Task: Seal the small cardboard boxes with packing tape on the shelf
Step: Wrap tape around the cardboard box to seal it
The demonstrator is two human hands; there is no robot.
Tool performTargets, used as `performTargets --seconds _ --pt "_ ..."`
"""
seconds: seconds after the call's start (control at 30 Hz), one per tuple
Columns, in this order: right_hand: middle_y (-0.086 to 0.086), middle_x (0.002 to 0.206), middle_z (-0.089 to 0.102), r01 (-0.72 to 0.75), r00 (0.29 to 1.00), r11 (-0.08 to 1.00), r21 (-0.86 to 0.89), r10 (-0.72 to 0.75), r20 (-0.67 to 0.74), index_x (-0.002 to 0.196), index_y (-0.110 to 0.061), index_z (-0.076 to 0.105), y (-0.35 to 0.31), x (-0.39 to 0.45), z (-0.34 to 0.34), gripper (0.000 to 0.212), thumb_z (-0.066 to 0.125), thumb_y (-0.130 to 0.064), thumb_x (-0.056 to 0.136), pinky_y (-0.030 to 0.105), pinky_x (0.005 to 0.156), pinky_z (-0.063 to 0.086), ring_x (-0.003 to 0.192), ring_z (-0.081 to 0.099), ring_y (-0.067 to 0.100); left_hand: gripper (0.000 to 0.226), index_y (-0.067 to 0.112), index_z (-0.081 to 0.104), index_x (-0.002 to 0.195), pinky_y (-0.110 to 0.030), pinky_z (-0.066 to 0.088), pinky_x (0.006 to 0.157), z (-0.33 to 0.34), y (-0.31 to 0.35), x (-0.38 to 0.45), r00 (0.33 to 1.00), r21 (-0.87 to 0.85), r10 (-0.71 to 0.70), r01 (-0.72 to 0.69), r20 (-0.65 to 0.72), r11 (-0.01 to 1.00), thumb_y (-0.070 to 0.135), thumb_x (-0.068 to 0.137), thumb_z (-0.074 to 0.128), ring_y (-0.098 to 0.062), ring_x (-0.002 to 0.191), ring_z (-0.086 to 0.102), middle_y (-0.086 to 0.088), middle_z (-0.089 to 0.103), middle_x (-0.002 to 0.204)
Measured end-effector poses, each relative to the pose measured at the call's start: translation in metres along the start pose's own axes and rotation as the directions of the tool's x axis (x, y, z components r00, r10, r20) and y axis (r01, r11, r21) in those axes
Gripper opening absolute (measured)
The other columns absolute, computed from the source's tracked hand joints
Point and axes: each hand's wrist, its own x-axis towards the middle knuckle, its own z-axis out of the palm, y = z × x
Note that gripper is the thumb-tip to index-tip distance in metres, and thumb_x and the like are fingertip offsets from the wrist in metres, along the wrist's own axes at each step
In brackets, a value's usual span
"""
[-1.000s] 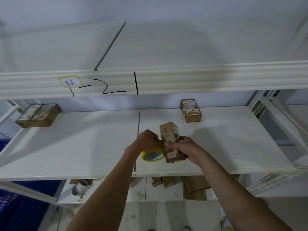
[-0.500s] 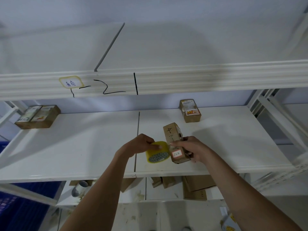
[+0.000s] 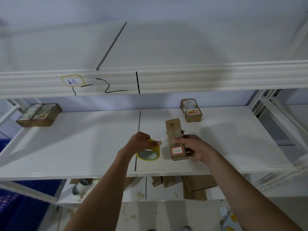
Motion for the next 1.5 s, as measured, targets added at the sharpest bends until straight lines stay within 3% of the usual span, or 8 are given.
performTargets --seconds 0.4,0.63,0.77,0.87,1.03,1.2,1.33,1.5 --pt "0.014 0.106 0.073 0.009 0.969 0.945 0.328 -0.089 0.231 0.122 -0.007 0.065 0.003 -0.009 0.002 0.039 0.068 -0.02 0.085 0.037 0.077 0.06 0.094 0.072 0.026 0.052 0.015 0.069 0.079 -0.018 0.045 0.059 -0.001 0.023 0.002 0.999 0.039 0.041 -0.042 0.011 0.998 0.066 0.075 0.072 -0.009 0.071 0.062 0.005 0.063 0.075" --pt "0.014 0.117 0.071 -0.057 0.967 0.915 0.4 -0.048 0.248 0.129 -0.01 0.062 0.008 -0.011 0.01 0.042 0.064 -0.026 0.091 0.046 0.09 0.056 0.104 0.068 0.028 0.062 0.013 0.072 0.079 -0.03 0.053 0.067 -0.012 0.033 0.008 0.999 0.189 0.027 -0.034 0.04 0.981 0.073 0.065 0.075 -0.017 0.076 0.067 0.0 0.067 0.076" --pt "0.006 0.112 0.073 -0.001 0.997 0.999 0.034 -0.002 0.077 0.126 -0.018 0.063 0.0 -0.01 0.021 0.057 0.076 -0.048 0.079 0.045 0.092 0.057 0.105 0.068 0.023 0.055 0.019 0.07 0.075 -0.033 0.056 0.07 -0.008 0.037 0.01 1.0 0.266 0.011 -0.015 0.017 0.964 0.072 0.063 0.076 -0.018 0.077 0.067 0.002 0.067 0.075" --pt "-0.002 0.11 0.07 0.088 0.988 0.966 -0.242 -0.116 -0.105 0.121 -0.025 0.063 -0.005 -0.008 0.028 0.062 0.082 -0.056 0.071 0.029 0.075 0.055 0.1 0.065 0.015 0.048 0.02 0.069 0.078 -0.029 0.053 0.067 -0.005 0.039 0.009 1.0 0.319 0.024 -0.021 -0.006 0.948 0.066 0.066 0.077 -0.017 0.077 0.065 0.005 0.062 0.073" --pt "-0.002 0.106 0.069 0.09 0.984 0.969 -0.23 -0.122 -0.128 0.112 -0.026 0.063 -0.006 -0.004 0.028 0.05 0.088 -0.041 0.07 0.026 0.069 0.053 0.096 0.065 0.014 0.043 0.023 0.064 0.074 -0.029 0.05 0.067 -0.001 0.039 0.008 0.997 0.35 0.056 -0.036 -0.046 0.936 0.065 0.076 0.072 -0.017 0.076 0.06 0.004 0.059 0.075" --pt "0.004 0.1 0.075 0.07 0.977 0.99 -0.122 -0.093 -0.193 0.113 -0.018 0.069 -0.001 0.0 0.012 0.042 0.082 -0.03 0.075 0.04 0.087 0.06 0.094 0.071 0.023 0.053 0.011 0.062 0.068 -0.026 0.043 0.063 -0.016 0.028 0.002 0.995 0.041 0.064 -0.067 0.083 0.997 0.059 0.088 0.063 -0.015 0.068 0.056 -0.001 0.055 0.069" --pt "0.005 0.096 0.076 0.067 0.979 0.991 -0.114 -0.088 -0.185 0.11 -0.016 0.071 -0.001 0.001 0.006 0.04 0.082 -0.028 0.074 0.037 0.082 0.061 0.091 0.073 0.023 0.039 0.009 0.071 0.081 -0.021 0.042 0.066 -0.026 0.019 -0.004 0.991 -0.081 0.07 -0.061 0.113 0.995 0.047 0.09 0.068 -0.011 0.071 0.053 0.0 0.057 0.075" --pt "0.004 0.099 0.077 0.071 0.987 0.992 -0.104 -0.085 -0.135 0.11 -0.017 0.071 -0.008 0.001 0.002 0.042 0.084 -0.031 0.073 0.041 0.088 0.059 0.094 0.072 0.023 0.04 0.017 0.071 0.08 -0.024 0.045 0.072 -0.03 0.009 0.0 0.999 0.068 0.006 -0.009 0.053 0.998 0.057 0.083 0.07 -0.018 0.083 0.059 0.001 0.061 0.079"
